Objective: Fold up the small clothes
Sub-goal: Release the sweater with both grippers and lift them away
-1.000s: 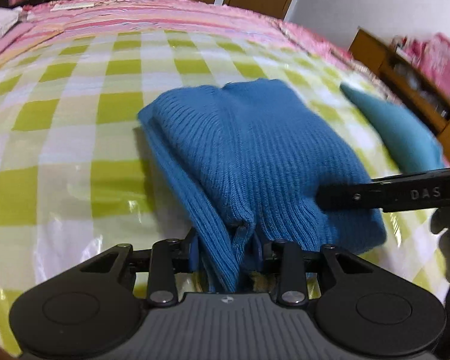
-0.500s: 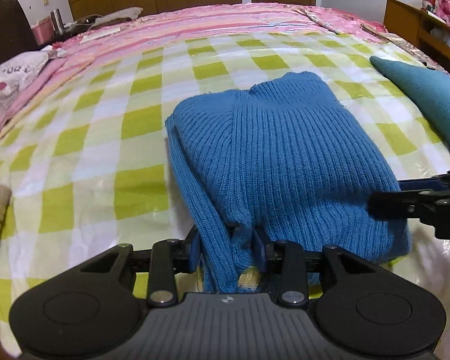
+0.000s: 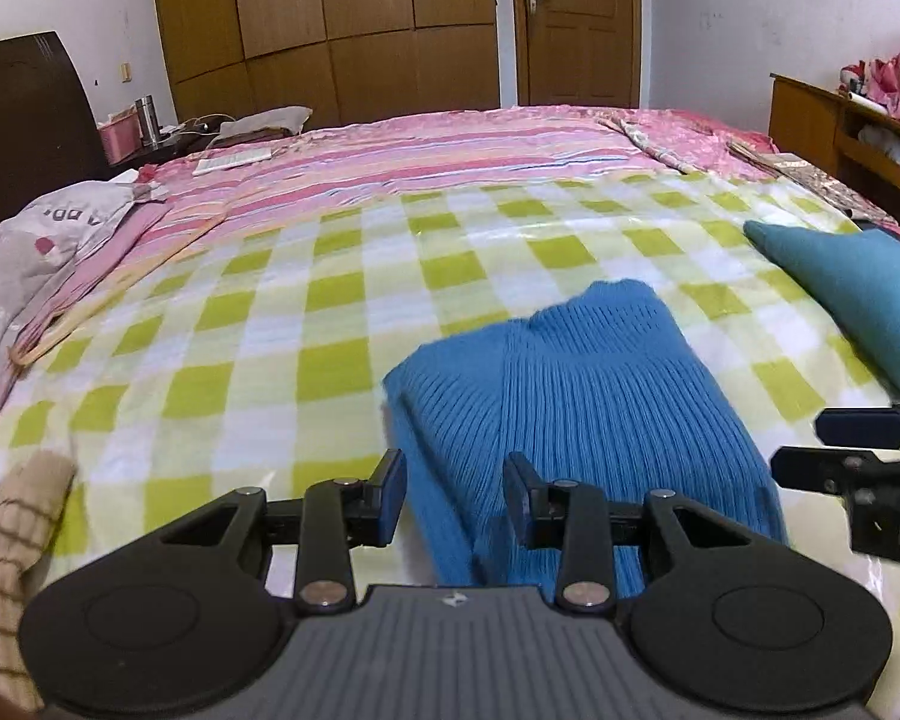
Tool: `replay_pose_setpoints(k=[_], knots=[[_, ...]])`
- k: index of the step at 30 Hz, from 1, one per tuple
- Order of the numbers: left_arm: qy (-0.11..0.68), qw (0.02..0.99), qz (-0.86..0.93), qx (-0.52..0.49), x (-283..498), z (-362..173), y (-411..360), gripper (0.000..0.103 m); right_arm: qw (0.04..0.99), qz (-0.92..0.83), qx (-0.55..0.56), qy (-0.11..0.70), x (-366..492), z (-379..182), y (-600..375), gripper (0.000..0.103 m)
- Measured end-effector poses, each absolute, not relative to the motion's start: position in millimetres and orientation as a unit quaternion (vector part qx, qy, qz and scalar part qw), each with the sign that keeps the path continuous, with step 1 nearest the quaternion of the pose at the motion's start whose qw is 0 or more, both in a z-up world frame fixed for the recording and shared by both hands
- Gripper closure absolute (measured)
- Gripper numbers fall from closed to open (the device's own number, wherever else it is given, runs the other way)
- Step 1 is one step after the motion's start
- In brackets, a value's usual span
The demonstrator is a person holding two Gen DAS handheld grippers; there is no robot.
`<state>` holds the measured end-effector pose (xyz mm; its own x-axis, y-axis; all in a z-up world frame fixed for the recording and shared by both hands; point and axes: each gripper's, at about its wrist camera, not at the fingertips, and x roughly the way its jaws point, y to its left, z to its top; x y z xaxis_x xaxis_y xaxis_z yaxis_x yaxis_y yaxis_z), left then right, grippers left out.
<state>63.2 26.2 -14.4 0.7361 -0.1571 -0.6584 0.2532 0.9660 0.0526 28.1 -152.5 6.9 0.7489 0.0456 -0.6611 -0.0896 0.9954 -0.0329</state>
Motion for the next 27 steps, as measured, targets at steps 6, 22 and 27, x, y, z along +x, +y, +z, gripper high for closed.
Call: replay_pose_setpoints(k=[6, 22, 27], knots=[[0.345, 0.929, -0.094, 0.095, 89.1, -38.1, 12.5, 0.062, 0.938, 0.017, -0.052, 0.342, 43.5, 2.7, -146.6, 0.067], [0.346, 0.931, -0.087, 0.081, 106.0, -62.5, 30.4, 0.058, 0.935, 0.012, -0.089, 0.344, 74.1, -16.0, -132.5, 0.067], [0.347, 0.931, -0.087, 0.071, 105.9, -63.9, 35.7, 0.058, 0.934, 0.011, -0.102, 0.343, 75.4, -17.4, -127.5, 0.068]])
